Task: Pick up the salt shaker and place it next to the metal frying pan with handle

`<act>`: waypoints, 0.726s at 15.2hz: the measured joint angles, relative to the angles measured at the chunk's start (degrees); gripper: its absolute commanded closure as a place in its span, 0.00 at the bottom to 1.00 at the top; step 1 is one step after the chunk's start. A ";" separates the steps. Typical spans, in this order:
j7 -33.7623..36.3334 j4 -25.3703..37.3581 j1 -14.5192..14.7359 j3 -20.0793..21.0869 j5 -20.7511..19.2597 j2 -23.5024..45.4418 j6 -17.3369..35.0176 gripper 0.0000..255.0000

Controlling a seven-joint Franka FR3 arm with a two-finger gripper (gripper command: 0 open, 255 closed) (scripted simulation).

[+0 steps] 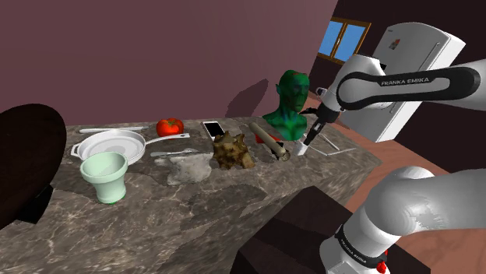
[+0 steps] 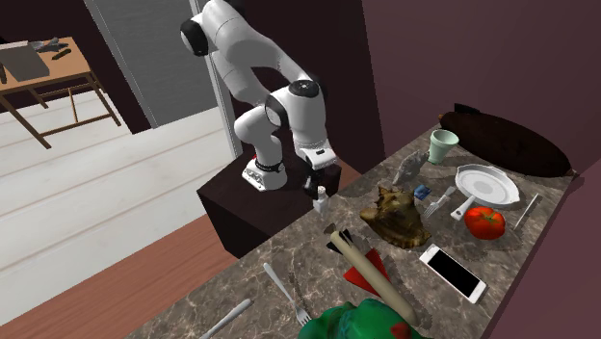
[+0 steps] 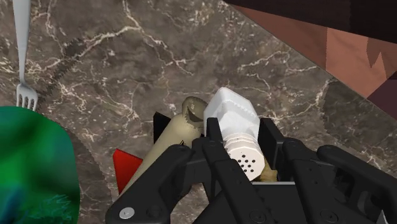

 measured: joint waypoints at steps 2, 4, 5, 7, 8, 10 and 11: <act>0.04 1.34 0.07 0.36 0.27 -0.77 -2.07 1.00; 0.26 2.27 0.13 0.88 0.54 -1.82 -4.06 1.00; 0.22 2.85 0.13 0.97 0.61 -2.06 -4.89 1.00; 0.26 4.15 0.25 1.26 0.86 -2.43 -6.55 1.00; 0.26 4.47 0.22 1.35 0.91 -2.73 -7.18 1.00; 1.44 6.25 1.50 2.24 1.88 -0.37 -6.59 1.00; 2.44 7.34 2.52 2.98 2.64 1.56 -5.77 1.00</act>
